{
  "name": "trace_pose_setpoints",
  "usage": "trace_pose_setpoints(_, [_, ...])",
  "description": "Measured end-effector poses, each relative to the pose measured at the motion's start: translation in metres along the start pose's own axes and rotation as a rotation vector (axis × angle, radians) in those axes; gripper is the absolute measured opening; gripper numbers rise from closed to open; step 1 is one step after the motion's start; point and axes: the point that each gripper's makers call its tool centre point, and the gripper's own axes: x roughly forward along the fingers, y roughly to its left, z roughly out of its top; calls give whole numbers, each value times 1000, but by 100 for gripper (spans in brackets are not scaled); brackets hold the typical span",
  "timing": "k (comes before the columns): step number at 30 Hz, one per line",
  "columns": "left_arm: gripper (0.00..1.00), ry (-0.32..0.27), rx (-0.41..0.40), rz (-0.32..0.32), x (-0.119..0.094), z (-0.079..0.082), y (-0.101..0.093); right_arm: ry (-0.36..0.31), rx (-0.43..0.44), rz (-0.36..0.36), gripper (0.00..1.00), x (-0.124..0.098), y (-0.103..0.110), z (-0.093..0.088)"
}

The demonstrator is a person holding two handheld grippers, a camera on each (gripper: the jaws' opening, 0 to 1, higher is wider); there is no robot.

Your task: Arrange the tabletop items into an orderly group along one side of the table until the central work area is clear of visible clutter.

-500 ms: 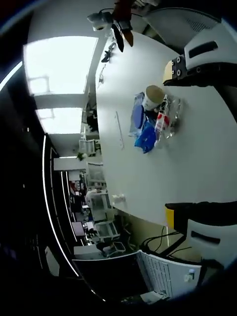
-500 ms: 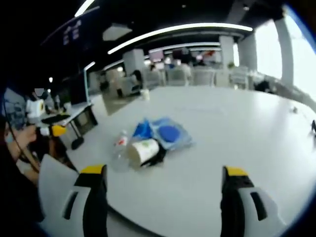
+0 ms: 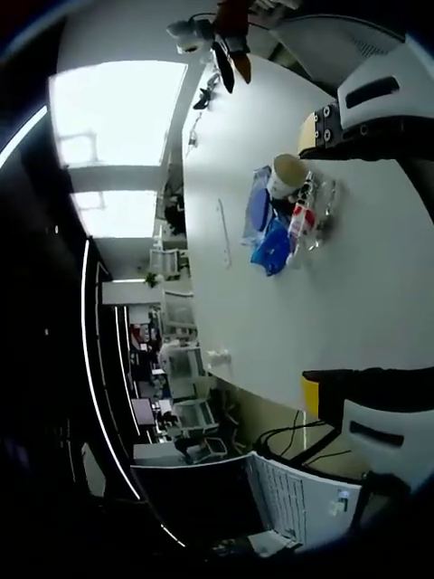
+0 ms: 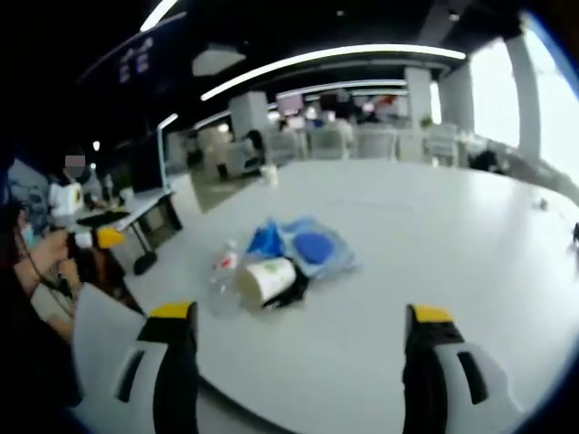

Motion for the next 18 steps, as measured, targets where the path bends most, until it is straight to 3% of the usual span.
trace_pose_setpoints(13, [90,-1,-84,5,2,-4,3,10,5,17,89,4,9,-6])
trace_pose_setpoints(18, [89,0,-101,-1,7,-6,0,-15,54,41,86,10,18,-5])
